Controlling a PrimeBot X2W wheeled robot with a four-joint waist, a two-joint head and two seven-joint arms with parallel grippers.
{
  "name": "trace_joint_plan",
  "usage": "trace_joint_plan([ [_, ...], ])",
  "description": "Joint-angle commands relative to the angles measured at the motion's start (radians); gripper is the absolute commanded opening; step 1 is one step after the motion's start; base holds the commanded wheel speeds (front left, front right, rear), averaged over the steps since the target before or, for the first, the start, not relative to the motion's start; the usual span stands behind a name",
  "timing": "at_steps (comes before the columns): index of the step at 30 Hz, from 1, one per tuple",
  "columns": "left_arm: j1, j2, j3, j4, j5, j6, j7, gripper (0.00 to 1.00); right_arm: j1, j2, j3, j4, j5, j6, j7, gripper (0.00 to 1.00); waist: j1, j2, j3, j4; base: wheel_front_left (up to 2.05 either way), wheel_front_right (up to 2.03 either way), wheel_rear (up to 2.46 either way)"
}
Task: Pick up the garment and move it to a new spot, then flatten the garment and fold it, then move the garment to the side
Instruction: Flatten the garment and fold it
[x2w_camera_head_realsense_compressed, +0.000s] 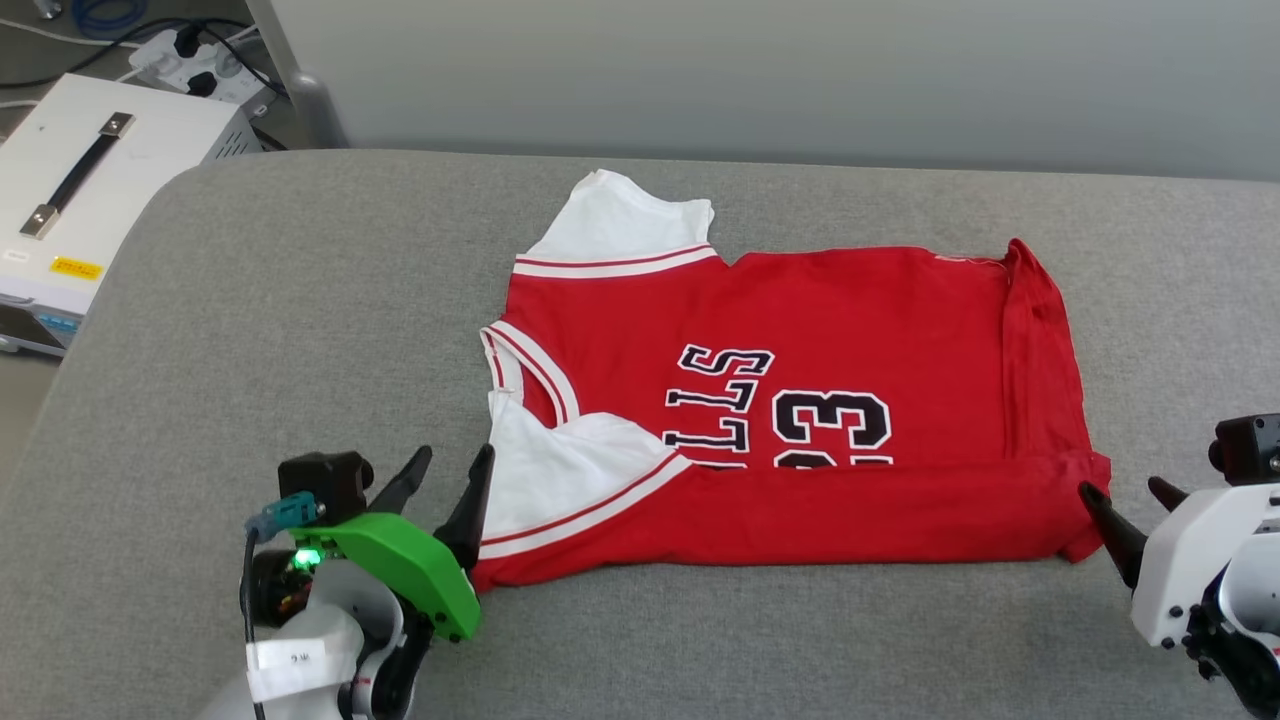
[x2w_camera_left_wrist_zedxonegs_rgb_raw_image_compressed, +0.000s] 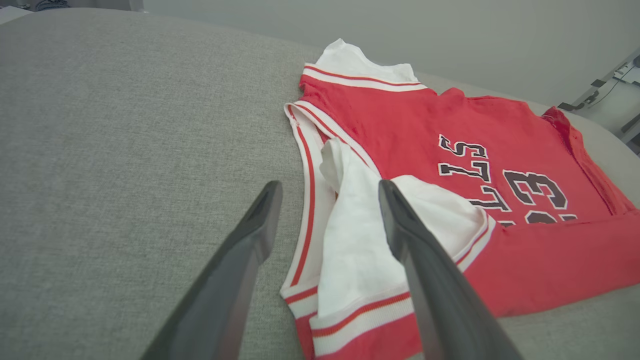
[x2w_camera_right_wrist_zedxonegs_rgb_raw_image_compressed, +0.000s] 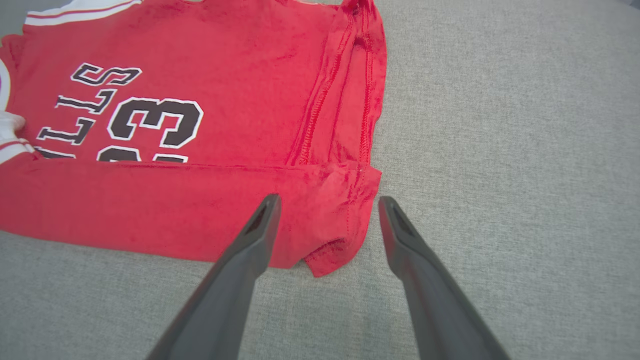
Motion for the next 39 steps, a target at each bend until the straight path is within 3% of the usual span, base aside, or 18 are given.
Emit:
trace_joint_plan([
  [1, 0.032, -0.001, 0.004, -0.025, -0.013, 0.014, 0.001, 1.0, 0.026, 0.011, -0.008, -0.015, -0.015, -0.001, 0.012, 1.0, 0.0, 0.0, -0.017, 0.005, 0.0, 0.0, 0.0],
  [11, 0.156, 0.06, -0.019, -0.219, -0.045, 0.153, 0.152, 1.0, 0.1, 0.091, -0.08, -0.128, -0.076, -0.001, 0.117, 1.0, 0.0, 0.0, 0.008, -0.006, 0.0, 0.0, 0.0],
  [21, 0.132, 0.1, -0.051, -0.251, -0.005, 0.292, 0.283, 1.0, 0.088, 0.112, -0.088, -0.192, -0.098, -0.001, 0.145, 1.0, 0.0, 0.0, 0.068, -0.031, 0.0, 0.0, 0.0],
  [28, 0.106, 0.098, -0.052, -0.215, 0.009, 0.336, 0.303, 1.0, 0.077, 0.116, -0.085, -0.206, -0.105, -0.001, 0.146, 1.0, 0.0, 0.0, 0.104, -0.047, 0.0, 0.0, 0.0],
  [35, 0.108, 0.094, -0.098, -0.149, 0.0, 0.329, 0.391, 1.0, 0.065, 0.115, -0.085, -0.208, -0.107, -0.001, 0.142, 1.0, 0.0, 0.0, 0.126, -0.051, 0.0, 0.0, 0.0],
  [36, 0.11, 0.093, -0.105, -0.145, -0.002, 0.326, 0.403, 0.43, 0.064, 0.114, -0.086, -0.207, -0.107, -0.001, 0.141, 1.0, 0.0, 0.0, 0.126, -0.05, 0.0, 0.0, 0.0],
  [37, 0.111, 0.091, -0.113, -0.142, -0.005, 0.319, 0.414, 0.0, 0.063, 0.114, -0.087, -0.204, -0.108, -0.001, 0.141, 1.0, 0.0, 0.0, 0.125, -0.048, 0.0, 0.0, 0.0],
  [39, 0.118, 0.084, -0.121, -0.139, -0.015, 0.303, 0.426, 0.0, 0.064, 0.113, -0.088, -0.198, -0.11, -0.001, 0.142, 1.0, 0.0, 0.0, 0.117, -0.042, 0.0, 0.0, 0.0],
])
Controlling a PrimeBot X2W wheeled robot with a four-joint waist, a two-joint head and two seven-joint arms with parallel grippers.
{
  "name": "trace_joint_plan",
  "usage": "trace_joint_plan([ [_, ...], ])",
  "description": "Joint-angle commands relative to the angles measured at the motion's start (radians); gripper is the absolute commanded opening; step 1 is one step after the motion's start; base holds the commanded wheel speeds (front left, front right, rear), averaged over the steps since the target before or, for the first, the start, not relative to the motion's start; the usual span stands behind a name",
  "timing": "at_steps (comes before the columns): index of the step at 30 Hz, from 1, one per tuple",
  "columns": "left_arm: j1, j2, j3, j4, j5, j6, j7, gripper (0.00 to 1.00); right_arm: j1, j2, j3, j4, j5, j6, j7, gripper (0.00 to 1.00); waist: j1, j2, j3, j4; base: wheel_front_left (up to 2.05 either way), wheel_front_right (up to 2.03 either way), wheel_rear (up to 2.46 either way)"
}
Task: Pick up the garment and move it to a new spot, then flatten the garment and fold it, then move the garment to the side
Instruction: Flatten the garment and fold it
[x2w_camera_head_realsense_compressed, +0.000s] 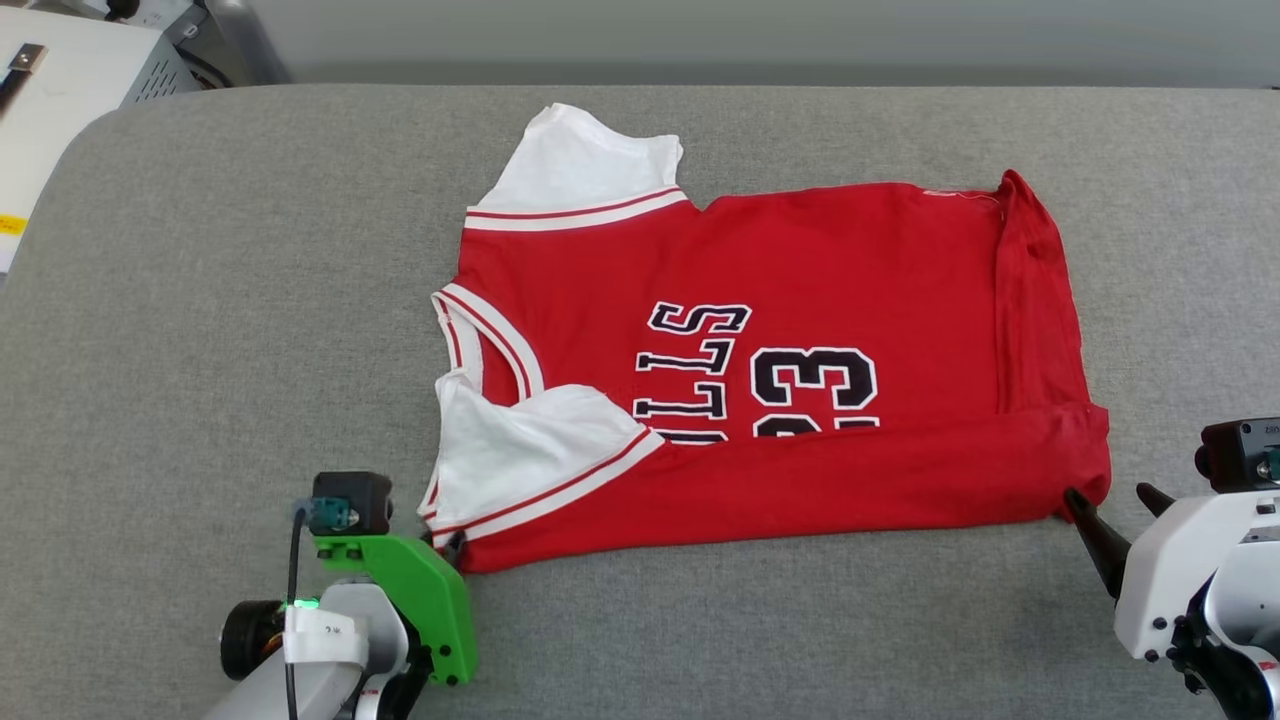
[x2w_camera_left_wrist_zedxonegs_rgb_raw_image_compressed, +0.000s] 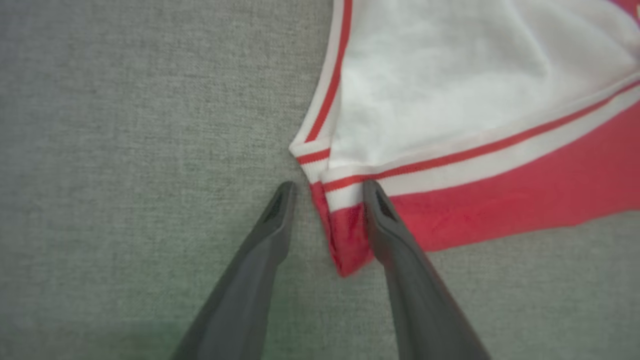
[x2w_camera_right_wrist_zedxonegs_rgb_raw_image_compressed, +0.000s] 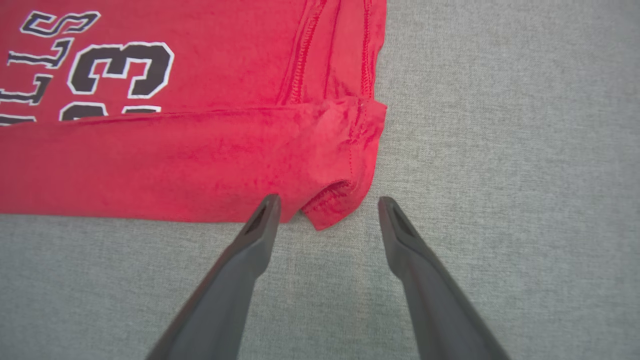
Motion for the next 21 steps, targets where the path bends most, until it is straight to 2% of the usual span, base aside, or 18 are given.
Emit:
trace_joint_plan([
  [1, 0.05, -0.019, -0.039, 0.045, -0.019, -0.011, 0.038, 0.0, -0.011, -0.003, -0.003, 0.005, -0.006, -0.001, -0.002, 1.0, 0.0, -0.0001, -0.011, 0.008, 0.0, 0.0, 0.0],
  [2, 0.052, -0.027, -0.024, 0.034, -0.022, -0.027, -0.009, 0.0, -0.012, -0.01, -0.011, 0.023, -0.018, -0.001, 0.007, 1.0, 0.0, -0.0001, -0.029, 0.02, 0.0, 0.0, 0.0],
  [10, 0.033, -0.015, 0.037, -0.07, 0.002, -0.042, -0.159, 0.0, -0.037, 0.003, -0.037, 0.108, -0.038, -0.001, 0.031, 1.0, 0.0, -0.0001, -0.058, 0.06, 0.0, 0.0, 0.0],
  [21, 0.03, 0.008, 0.031, -0.184, 0.033, -0.038, -0.186, 0.0, -0.125, 0.066, -0.088, 0.258, -0.09, -0.001, 0.06, 1.0, 0.0, -0.0001, -0.04, 0.097, 0.0, 0.0, 0.0],
])
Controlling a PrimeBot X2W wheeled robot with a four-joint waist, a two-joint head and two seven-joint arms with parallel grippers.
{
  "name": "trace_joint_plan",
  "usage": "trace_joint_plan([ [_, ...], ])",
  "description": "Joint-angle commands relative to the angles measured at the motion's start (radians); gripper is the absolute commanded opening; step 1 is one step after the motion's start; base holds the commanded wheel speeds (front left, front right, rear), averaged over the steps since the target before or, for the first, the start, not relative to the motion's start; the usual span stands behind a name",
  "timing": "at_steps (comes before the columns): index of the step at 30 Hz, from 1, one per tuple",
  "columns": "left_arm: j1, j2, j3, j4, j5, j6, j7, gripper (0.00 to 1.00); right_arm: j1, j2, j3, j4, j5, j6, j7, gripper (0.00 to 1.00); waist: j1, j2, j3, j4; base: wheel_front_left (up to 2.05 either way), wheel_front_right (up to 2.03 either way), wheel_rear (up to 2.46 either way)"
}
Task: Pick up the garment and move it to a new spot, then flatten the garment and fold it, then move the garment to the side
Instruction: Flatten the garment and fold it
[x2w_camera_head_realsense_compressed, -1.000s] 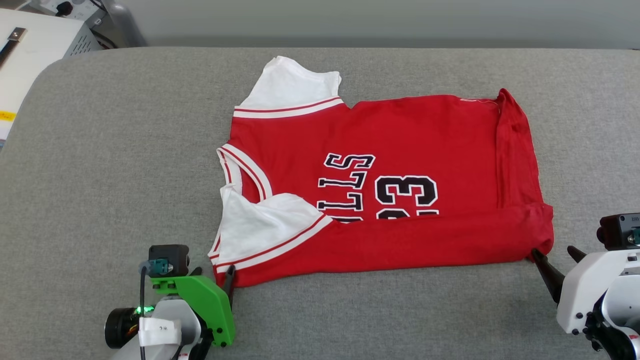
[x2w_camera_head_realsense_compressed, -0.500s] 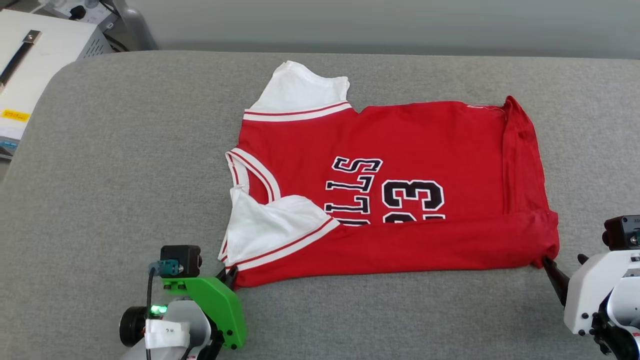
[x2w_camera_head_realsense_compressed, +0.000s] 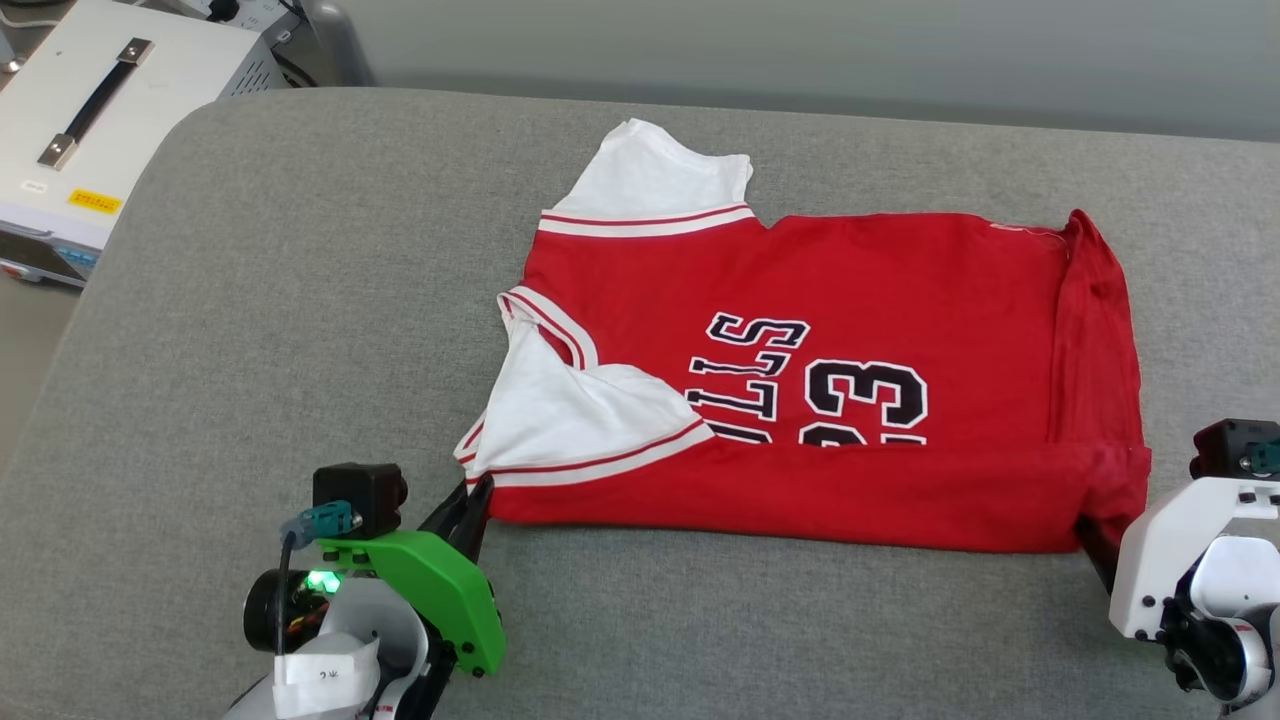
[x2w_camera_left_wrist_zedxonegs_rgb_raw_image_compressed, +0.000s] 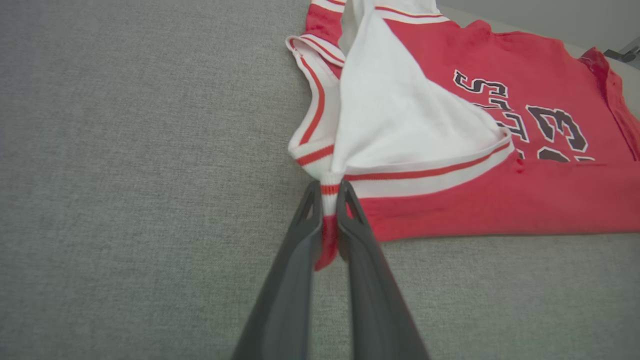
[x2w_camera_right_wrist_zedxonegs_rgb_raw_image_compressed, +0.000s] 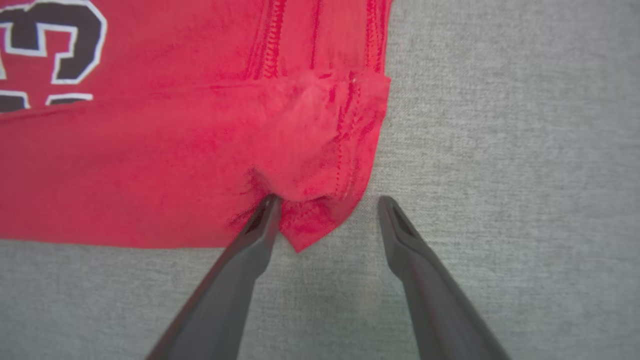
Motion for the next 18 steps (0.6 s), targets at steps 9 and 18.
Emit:
trace_joint_plan([
  [9, 0.0, 0.007, -0.018, 0.002, 0.013, -0.009, 0.017, 0.0, -0.044, 0.016, 0.017, 0.093, -0.032, -0.001, 0.022, 0.81, 0.0, 0.0, 0.031, 0.015, 0.0, 0.0, 0.0],
  [18, 0.015, 0.011, -0.027, 0.053, 0.001, -0.023, 0.023, 0.0, -0.04, -0.024, 0.027, 0.116, -0.028, -0.001, 0.015, 0.0, 0.0, 0.0, 0.006, 0.006, 0.0, 0.0, 0.0],
])
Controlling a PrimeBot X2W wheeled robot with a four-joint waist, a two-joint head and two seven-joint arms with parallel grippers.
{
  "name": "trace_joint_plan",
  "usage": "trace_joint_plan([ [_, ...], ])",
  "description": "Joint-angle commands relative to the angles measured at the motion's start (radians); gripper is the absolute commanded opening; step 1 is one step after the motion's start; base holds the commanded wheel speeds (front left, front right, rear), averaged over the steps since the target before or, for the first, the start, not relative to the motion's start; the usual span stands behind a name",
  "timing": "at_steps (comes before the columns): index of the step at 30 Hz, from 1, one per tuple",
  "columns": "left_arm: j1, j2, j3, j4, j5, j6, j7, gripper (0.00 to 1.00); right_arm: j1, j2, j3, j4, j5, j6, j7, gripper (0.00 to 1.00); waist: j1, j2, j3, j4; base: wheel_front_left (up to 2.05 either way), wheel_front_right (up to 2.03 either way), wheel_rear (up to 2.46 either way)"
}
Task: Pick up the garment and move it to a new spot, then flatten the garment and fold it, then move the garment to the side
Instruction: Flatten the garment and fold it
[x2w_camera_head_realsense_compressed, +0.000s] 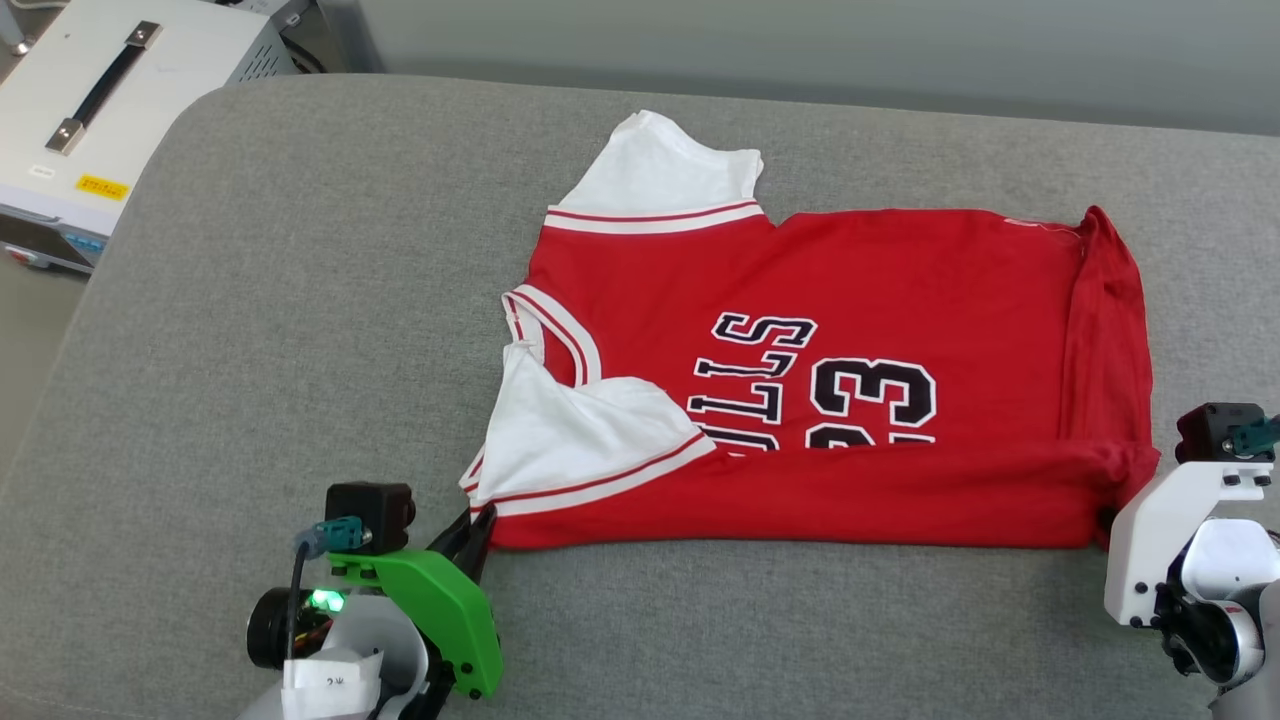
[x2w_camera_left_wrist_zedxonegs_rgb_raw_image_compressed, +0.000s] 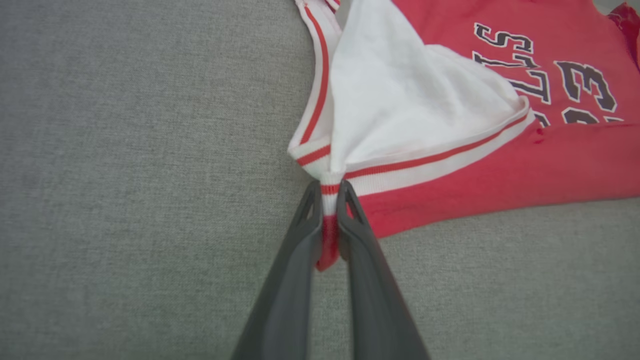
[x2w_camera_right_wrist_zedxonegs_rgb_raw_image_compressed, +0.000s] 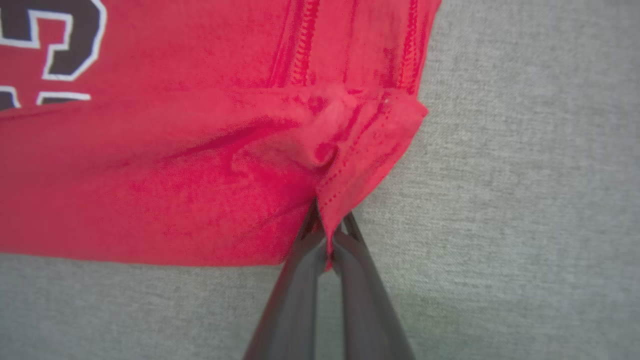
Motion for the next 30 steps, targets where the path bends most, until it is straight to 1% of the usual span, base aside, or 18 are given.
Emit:
trace_joint_plan([
  [1, 0.016, 0.01, 0.001, 0.008, 0.002, -0.002, 0.001, 0.0, 0.015, -0.016, -0.003, 0.018, -0.001, -0.002, 0.001, 0.0, 0.0, 0.0, -0.017, -0.006, 0.0, 0.0, 0.0],
  [7, 0.04, 0.017, -0.011, 0.029, -0.005, -0.014, 0.005, 0.0, 0.046, -0.054, -0.011, -0.015, 0.019, -0.002, 0.013, 0.0, 0.0, 0.0, -0.072, -0.018, 0.0, 0.0, 0.0],
  [15, 0.096, 0.043, -0.04, 0.031, -0.013, -0.024, 0.027, 0.0, 0.156, -0.085, -0.034, -0.111, 0.063, -0.002, 0.09, 0.0, 0.0, 0.0, -0.147, -0.029, 0.0, 0.0, 0.0],
  [20, 0.146, 0.064, -0.052, 0.013, -0.023, -0.021, 0.035, 0.0, 0.245, -0.077, -0.07, -0.184, 0.069, -0.002, 0.164, 0.0, 0.0, 0.0, -0.176, -0.031, 0.0, 0.0, 0.0],
  [25, 0.182, 0.083, -0.061, -0.013, -0.036, -0.016, 0.053, 0.0, 0.324, -0.05, -0.111, -0.266, 0.064, -0.002, 0.23, 0.0, 0.0, 0.0, -0.179, -0.03, 0.0, 0.0, 0.0],
  [30, 0.174, 0.073, -0.076, -0.007, -0.037, -0.025, 0.071, 0.0, 0.345, -0.027, -0.118, -0.287, 0.053, -0.002, 0.238, 0.0, 0.0, 0.0, -0.16, -0.034, 0.0, 0.0, 0.0],
])
